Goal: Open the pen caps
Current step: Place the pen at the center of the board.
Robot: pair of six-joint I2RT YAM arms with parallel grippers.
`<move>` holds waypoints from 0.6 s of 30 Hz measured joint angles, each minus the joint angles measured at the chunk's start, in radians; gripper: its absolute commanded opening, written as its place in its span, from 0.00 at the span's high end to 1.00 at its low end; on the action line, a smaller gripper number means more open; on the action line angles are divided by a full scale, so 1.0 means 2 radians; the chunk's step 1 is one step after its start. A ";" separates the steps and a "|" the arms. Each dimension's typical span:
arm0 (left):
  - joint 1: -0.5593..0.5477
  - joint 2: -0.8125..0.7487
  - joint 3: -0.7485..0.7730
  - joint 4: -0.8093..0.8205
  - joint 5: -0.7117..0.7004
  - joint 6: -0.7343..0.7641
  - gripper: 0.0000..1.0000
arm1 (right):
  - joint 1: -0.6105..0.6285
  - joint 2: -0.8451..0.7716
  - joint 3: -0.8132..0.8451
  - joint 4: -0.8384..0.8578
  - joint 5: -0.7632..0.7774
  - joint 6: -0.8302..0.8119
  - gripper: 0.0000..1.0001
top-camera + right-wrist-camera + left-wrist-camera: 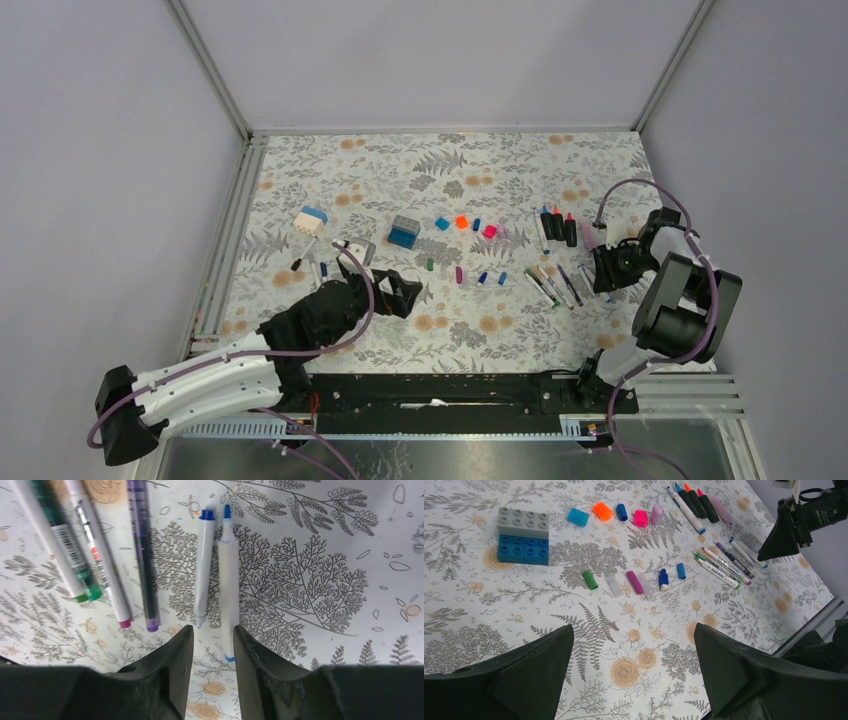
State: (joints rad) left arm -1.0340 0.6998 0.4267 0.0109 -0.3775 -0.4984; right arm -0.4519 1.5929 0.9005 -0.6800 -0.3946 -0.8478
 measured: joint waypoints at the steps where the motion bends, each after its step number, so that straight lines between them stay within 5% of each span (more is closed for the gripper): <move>1: 0.000 -0.005 0.001 -0.004 -0.003 0.000 0.01 | 0.000 -0.007 0.000 -0.005 -0.004 0.000 0.56; 8: 0.000 -0.032 0.023 -0.047 -0.042 0.000 0.01 | 0.000 -0.096 0.028 -0.040 -0.068 0.006 0.51; 18: 0.010 -0.013 0.075 -0.183 -0.145 -0.047 0.01 | 0.000 -0.266 -0.032 0.007 -0.273 0.087 0.19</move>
State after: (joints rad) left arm -1.0134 0.6735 0.5770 -0.3550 -0.6678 -0.5915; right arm -0.4519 1.0618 0.8356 -0.6659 -0.9405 -0.6746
